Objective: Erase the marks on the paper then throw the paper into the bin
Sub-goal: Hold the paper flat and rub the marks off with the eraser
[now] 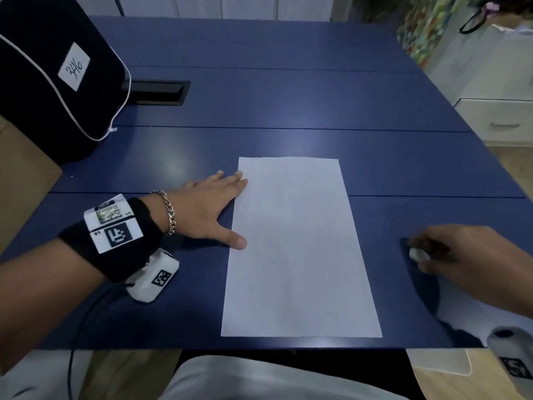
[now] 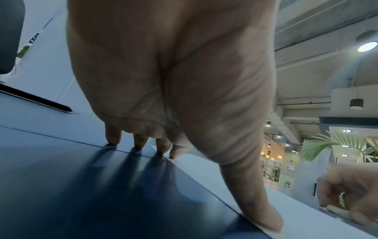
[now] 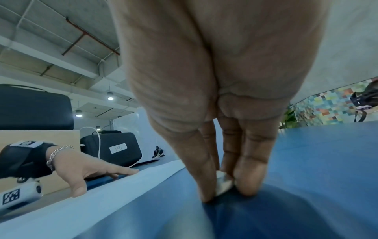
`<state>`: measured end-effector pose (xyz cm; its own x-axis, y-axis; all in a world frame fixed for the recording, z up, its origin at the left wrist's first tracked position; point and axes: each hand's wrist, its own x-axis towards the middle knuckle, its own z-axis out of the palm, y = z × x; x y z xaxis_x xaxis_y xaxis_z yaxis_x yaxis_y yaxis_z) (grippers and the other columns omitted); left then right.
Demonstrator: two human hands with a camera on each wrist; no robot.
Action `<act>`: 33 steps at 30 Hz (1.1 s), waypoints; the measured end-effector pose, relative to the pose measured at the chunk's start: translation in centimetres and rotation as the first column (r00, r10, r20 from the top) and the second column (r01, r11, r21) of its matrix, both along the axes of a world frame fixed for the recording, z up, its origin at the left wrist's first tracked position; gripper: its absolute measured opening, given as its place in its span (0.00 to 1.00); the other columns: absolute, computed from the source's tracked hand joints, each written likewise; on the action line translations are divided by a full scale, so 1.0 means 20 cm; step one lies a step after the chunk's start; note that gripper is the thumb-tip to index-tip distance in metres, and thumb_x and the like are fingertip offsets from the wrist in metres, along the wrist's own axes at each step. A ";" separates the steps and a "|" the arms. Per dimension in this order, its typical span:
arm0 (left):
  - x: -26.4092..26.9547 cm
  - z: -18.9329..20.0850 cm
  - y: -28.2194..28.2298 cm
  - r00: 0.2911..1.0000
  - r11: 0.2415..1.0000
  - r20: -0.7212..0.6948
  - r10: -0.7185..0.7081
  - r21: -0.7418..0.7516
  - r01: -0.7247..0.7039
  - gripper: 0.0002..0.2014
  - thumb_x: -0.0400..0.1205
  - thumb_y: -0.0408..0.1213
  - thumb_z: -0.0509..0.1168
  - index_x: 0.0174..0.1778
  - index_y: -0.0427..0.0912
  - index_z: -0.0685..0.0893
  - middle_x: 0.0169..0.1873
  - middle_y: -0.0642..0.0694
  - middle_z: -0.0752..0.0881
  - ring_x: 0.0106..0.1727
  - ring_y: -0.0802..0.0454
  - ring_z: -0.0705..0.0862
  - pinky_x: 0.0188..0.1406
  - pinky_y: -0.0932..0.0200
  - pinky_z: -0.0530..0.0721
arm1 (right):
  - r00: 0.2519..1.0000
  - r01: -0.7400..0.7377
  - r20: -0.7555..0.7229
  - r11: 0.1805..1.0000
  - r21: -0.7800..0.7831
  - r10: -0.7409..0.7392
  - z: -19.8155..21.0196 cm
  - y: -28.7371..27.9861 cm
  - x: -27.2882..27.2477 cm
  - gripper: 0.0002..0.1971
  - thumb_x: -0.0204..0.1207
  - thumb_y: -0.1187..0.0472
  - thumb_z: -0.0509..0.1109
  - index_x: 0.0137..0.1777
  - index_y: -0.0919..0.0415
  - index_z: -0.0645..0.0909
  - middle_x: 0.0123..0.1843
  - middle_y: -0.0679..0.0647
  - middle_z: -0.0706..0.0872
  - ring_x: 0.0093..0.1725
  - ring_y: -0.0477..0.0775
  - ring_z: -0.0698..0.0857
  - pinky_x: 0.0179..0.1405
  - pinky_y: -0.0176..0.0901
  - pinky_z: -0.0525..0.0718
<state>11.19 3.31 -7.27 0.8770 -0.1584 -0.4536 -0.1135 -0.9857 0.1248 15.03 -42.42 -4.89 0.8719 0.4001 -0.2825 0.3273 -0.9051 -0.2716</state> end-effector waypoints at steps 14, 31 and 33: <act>-0.16 0.01 -0.14 0.990 0.998 0.131 -0.054 0.020 0.052 0.62 0.66 0.87 0.62 0.92 0.59 0.49 0.85 0.46 0.55 0.89 0.40 0.51 0.89 0.42 0.47 | 0.952 -0.294 -0.014 0.925 0.242 0.306 0.09 0.81 -0.06 0.12 0.77 0.48 0.83 0.58 0.44 0.91 0.45 0.37 0.92 0.48 0.38 0.88 0.52 0.34 0.84; -0.14 -0.03 -0.15 0.999 0.999 -0.041 -0.019 0.044 0.020 0.74 0.55 0.92 0.61 0.87 0.67 0.25 0.88 0.59 0.24 0.90 0.39 0.27 0.85 0.18 0.38 | 0.893 -0.449 0.099 0.887 0.110 0.439 0.02 1.16 -0.04 0.05 0.76 0.59 0.74 0.42 0.54 0.92 0.36 0.46 0.90 0.37 0.50 0.86 0.44 0.50 0.88; -0.14 -0.03 -0.15 0.999 0.999 -0.050 -0.013 0.051 0.015 0.75 0.54 0.93 0.61 0.87 0.67 0.25 0.88 0.58 0.24 0.90 0.39 0.27 0.85 0.17 0.39 | 0.919 -0.383 0.139 0.918 0.103 0.368 0.02 1.15 0.03 0.06 0.75 0.60 0.73 0.44 0.54 0.93 0.39 0.46 0.92 0.40 0.51 0.87 0.47 0.51 0.89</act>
